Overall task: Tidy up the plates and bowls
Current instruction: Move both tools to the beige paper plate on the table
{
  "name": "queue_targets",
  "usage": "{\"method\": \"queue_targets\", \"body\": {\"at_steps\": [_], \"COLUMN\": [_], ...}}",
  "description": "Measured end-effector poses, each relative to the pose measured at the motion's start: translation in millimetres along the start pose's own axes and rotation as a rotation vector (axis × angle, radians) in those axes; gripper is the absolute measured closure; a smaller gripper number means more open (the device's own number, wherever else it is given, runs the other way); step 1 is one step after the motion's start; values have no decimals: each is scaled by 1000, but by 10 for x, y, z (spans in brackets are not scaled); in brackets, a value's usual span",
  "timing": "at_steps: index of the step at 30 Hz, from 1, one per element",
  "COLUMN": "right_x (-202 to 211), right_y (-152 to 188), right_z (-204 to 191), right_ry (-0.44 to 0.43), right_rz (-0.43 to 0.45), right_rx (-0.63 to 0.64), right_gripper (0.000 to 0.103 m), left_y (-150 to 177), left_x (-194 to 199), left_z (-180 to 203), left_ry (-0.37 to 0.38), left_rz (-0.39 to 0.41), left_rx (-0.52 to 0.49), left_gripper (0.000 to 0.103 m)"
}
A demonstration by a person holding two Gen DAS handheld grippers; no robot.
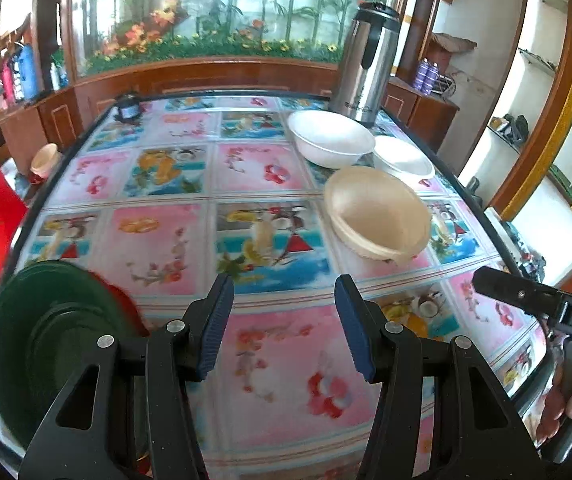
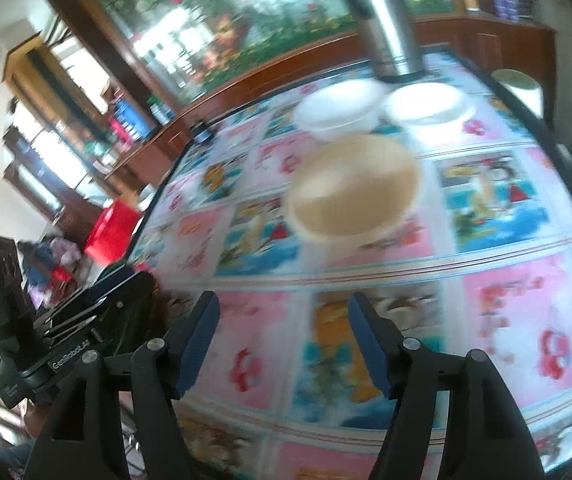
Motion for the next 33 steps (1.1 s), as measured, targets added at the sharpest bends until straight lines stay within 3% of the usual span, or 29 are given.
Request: {"method": "queue_targets", "body": {"at_steps": [9, 28, 33], "right_x": [22, -521, -684], "right_y": [-205, -734, -769], "right_z": [482, 674, 742], "right_ry": [44, 139, 128], "right_rz": [13, -75, -111], "right_rx": [-82, 21, 19], "right_gripper": [34, 34, 46], "left_y": [-220, -558, -576], "left_x": [-396, -1130, -1297], "left_z": [311, 633, 646], "left_ry": [-1, -59, -68], "left_rz": [-46, -131, -161], "left_rx": [42, 67, 75], "left_gripper": [50, 50, 50]}}
Point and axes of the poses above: each gripper's, at about its wrist camera, not at the fingertips, and x roughly against the way its jaws point, z to its right, y to its underside, the point moved 1 cm from there along -x, roughly the way its jaws point, and after that the axes turned 6 degrees about -y, right-handed, at the moved point
